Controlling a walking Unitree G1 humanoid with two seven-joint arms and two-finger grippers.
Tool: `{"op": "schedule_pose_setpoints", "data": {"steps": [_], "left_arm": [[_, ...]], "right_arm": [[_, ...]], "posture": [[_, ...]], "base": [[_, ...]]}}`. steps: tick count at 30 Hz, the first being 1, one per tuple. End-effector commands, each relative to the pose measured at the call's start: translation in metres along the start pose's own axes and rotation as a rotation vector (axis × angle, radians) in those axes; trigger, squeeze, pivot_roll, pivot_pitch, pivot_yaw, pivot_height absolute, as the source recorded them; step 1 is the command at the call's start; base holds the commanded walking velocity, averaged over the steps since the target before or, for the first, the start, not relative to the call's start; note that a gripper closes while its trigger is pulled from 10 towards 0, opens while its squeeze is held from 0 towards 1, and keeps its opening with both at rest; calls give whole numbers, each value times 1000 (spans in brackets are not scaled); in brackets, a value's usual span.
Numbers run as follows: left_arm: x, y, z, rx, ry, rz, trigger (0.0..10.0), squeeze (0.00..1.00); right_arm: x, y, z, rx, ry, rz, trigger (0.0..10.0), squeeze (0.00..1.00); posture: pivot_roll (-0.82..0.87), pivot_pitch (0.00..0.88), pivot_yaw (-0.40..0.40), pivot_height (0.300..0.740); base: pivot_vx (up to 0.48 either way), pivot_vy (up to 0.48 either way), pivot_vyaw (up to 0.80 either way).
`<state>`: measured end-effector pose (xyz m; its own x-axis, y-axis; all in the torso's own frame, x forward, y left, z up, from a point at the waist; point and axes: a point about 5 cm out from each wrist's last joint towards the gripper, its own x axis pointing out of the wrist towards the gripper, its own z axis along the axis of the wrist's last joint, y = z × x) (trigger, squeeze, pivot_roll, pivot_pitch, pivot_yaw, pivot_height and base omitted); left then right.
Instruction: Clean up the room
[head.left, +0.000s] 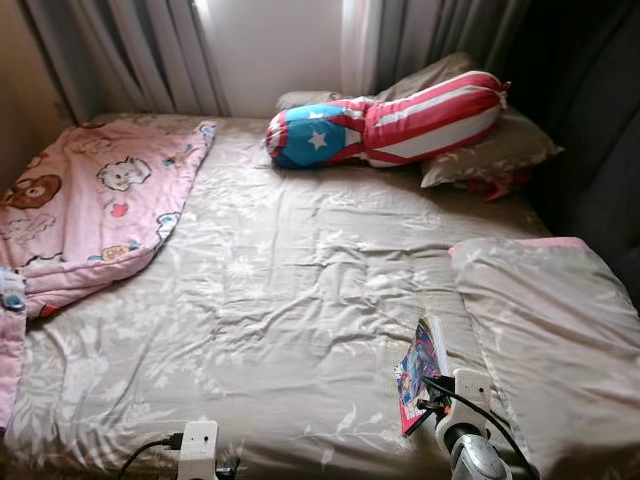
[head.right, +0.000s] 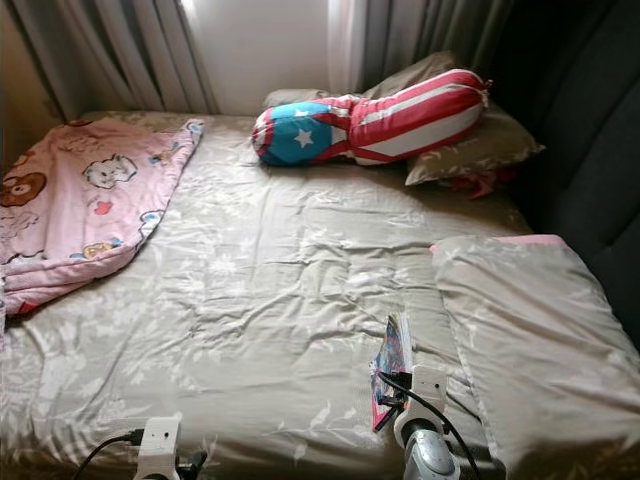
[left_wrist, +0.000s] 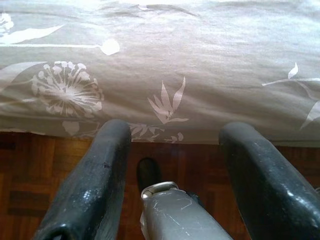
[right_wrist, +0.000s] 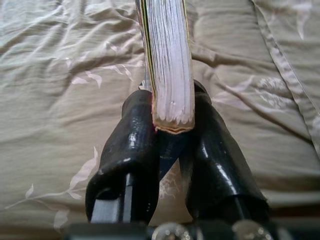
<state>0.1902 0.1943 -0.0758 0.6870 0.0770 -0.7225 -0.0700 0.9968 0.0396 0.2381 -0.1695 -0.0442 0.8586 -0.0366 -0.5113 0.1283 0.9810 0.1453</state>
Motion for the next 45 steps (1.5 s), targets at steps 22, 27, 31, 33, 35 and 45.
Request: {"op": "schedule_pose_setpoints", "data": {"steps": [22, 27, 31, 33, 35, 45], "left_arm": [[-1, 0, -3, 22, 7, -3, 10000, 0], [-1, 0, -3, 19, 6, -4, 10000, 0], [-1, 0, -2, 19, 5, -8, 10000, 0], [-1, 0, -2, 20, 4, -10, 10000, 0], [0, -1, -1, 19, 0, -12, 10000, 0], [0, -1, 0, 18, -5, -16, 10000, 0]], "right_arm": [[1, 0, 4, -7, -15, 6, 10000, 0], [2, 1, 4, -5, -14, 5, 10000, 0], [2, 1, 5, -1, -18, 4, 10000, 0], [2, 1, 5, 0, -20, 3, 10000, 0], [2, 1, 6, 0, -22, 2, 10000, 0], [3, 2, 8, 0, -36, 3, 10000, 0]], "posture": [[-44, 0, -42, 740], [-44, 0, -42, 740], [-45, 0, -42, 740], [-47, 0, -41, 740], [-47, 0, -40, 740], [-49, 0, -38, 740]], "base": [[0, -188, 0], [0, 0, 0], [0, 0, 0], [0, 0, 0], [0, 0, 0], [125, 0, 0]]}}
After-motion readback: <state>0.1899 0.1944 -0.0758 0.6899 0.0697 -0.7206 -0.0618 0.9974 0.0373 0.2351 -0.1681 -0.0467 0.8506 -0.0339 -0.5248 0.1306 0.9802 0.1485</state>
